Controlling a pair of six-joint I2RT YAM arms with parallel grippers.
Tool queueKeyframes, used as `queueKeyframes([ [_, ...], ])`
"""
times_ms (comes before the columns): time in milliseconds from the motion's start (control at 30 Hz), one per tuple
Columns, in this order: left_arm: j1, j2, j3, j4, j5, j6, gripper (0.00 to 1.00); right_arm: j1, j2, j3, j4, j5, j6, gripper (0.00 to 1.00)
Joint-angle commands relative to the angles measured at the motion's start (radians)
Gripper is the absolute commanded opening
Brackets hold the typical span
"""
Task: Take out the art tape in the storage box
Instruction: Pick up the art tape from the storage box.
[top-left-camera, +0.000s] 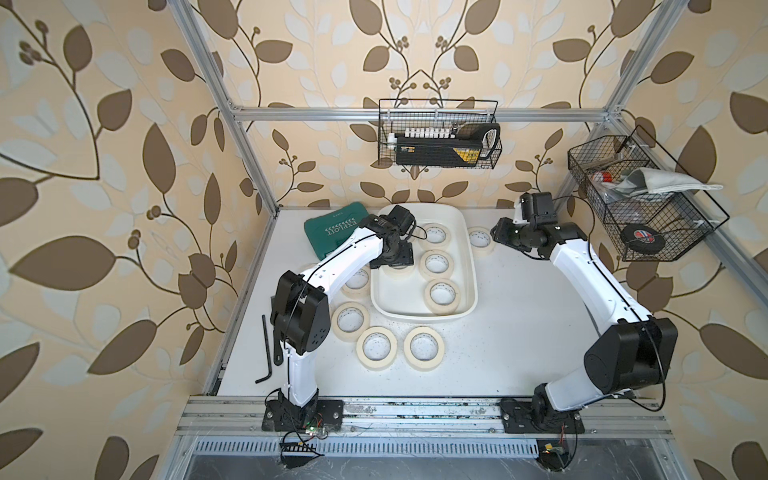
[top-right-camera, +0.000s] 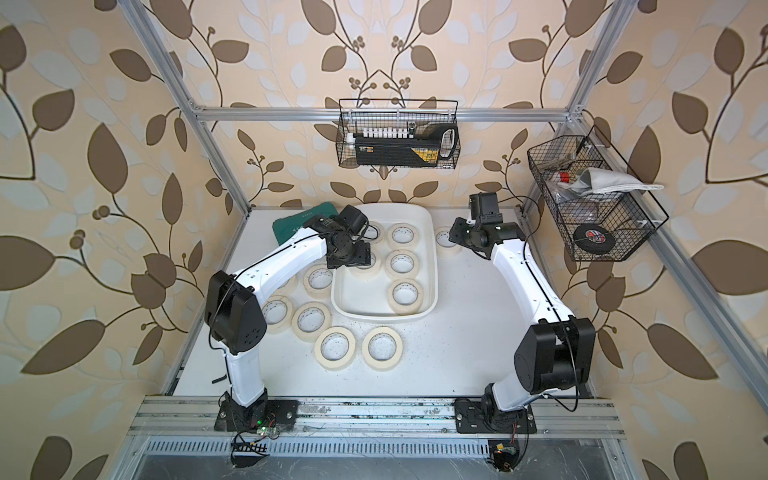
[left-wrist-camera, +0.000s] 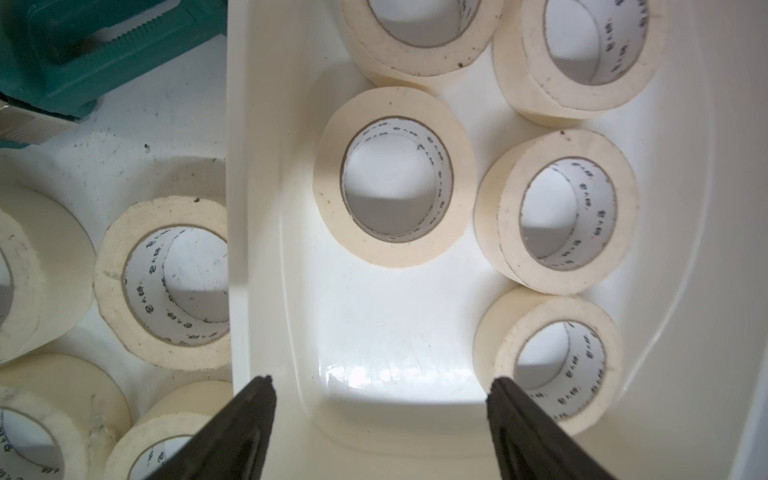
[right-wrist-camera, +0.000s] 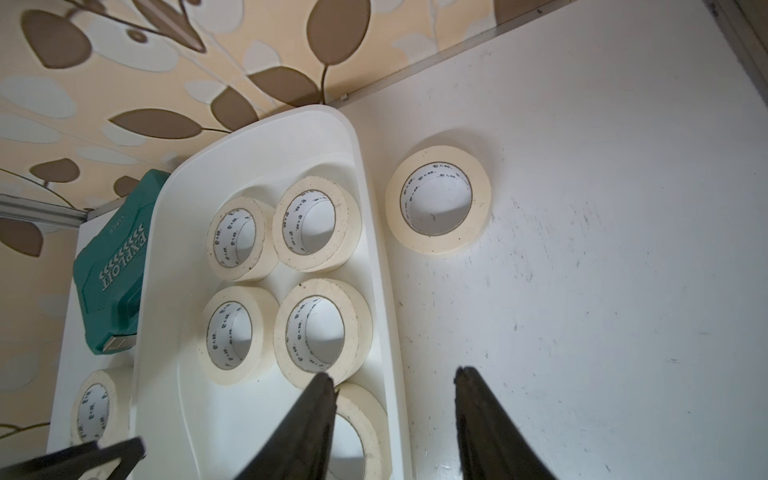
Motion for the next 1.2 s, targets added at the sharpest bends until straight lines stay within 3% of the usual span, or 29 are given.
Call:
queueKeyframes([
  [0, 0.008, 0.040, 0.042, 0.004, -0.058, -0.073, 0.80, 0.003, -0.038, -0.041, -0.040, -0.050, 0.008, 0.48],
  [267, 0.031, 0.146, 0.050, 0.060, -0.062, -0.098, 0.60, 0.002, -0.085, -0.090, -0.046, -0.058, 0.002, 0.50],
  [1167, 0.052, 0.244, 0.053, 0.134, -0.051, -0.171, 0.66, 0.002, -0.070, -0.080, -0.071, -0.102, -0.020, 0.51],
])
